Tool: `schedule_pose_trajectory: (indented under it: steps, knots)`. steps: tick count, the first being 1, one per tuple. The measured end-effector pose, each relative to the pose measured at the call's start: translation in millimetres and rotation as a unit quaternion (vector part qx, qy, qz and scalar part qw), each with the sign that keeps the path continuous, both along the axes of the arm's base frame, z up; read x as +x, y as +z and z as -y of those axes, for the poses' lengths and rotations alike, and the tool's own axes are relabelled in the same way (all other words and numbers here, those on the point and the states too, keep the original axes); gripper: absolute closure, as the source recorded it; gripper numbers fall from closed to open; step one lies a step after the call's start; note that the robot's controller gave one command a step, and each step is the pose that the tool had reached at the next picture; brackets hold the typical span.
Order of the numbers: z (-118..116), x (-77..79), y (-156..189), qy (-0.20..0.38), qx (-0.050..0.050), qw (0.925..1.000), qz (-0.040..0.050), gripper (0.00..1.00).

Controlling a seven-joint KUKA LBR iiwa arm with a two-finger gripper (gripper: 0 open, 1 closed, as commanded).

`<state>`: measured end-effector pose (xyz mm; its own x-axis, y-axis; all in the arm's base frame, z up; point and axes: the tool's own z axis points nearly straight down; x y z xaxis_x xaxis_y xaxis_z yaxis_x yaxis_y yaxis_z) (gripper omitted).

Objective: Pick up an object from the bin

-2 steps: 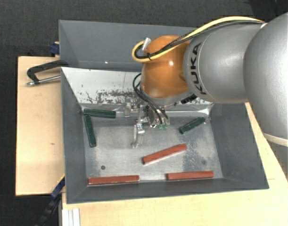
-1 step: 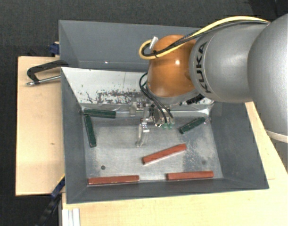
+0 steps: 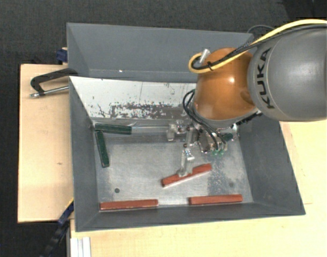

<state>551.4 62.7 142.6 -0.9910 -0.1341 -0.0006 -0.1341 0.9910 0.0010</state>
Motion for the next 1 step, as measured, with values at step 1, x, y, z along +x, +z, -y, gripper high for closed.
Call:
schedule_pose_trajectory:
  steps: [1]
  knots:
    - [14.2,-21.6,-58.1,0.040,0.000,0.9992,0.0026,0.00]
